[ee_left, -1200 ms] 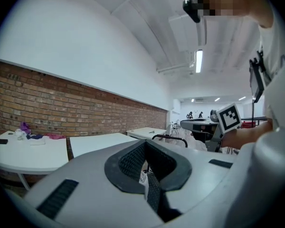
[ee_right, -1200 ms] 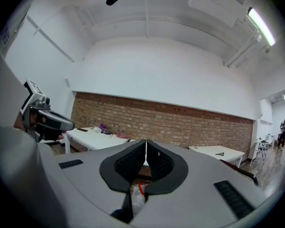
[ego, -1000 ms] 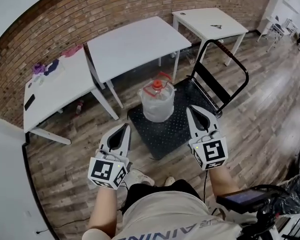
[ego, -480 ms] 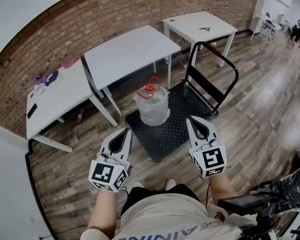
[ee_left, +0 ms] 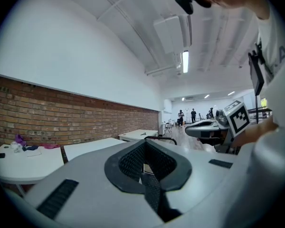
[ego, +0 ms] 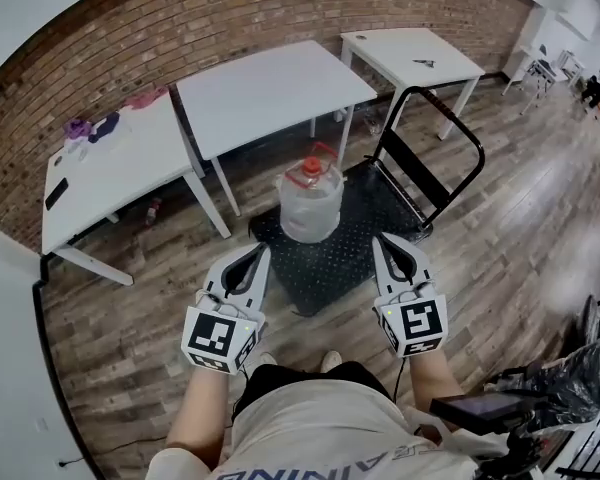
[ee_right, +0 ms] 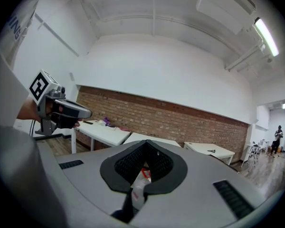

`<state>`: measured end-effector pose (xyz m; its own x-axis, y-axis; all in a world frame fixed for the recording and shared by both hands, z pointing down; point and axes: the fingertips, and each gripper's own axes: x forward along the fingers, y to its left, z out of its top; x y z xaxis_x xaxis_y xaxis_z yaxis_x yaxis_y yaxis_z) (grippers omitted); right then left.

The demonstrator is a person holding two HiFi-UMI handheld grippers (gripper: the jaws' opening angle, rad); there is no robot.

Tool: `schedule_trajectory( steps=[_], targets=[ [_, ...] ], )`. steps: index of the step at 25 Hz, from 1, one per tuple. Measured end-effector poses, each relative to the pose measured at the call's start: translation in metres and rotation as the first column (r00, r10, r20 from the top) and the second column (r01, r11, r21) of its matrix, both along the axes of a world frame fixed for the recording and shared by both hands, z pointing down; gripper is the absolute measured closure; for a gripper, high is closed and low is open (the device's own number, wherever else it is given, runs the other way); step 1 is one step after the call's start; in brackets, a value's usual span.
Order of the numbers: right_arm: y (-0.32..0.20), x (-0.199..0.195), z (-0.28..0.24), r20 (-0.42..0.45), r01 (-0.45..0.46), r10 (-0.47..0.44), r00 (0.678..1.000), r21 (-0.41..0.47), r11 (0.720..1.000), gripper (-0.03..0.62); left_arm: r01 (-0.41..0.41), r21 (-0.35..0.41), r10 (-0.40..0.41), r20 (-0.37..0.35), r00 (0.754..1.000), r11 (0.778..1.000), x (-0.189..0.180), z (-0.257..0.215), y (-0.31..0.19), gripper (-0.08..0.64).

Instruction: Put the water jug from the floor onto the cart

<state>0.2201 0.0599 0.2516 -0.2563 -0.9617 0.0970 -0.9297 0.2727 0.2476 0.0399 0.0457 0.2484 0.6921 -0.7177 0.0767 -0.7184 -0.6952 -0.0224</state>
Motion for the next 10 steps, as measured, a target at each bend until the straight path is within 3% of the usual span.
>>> schedule_trajectory(
  steps=[10],
  targets=[
    [-0.014, -0.02, -0.001, -0.023, -0.028, 0.028, 0.999, 0.009, 1.0, 0.589, -0.004, -0.023, 0.003, -0.027, 1.0, 1.0, -0.023, 0.008, -0.014, 0.558]
  ],
)
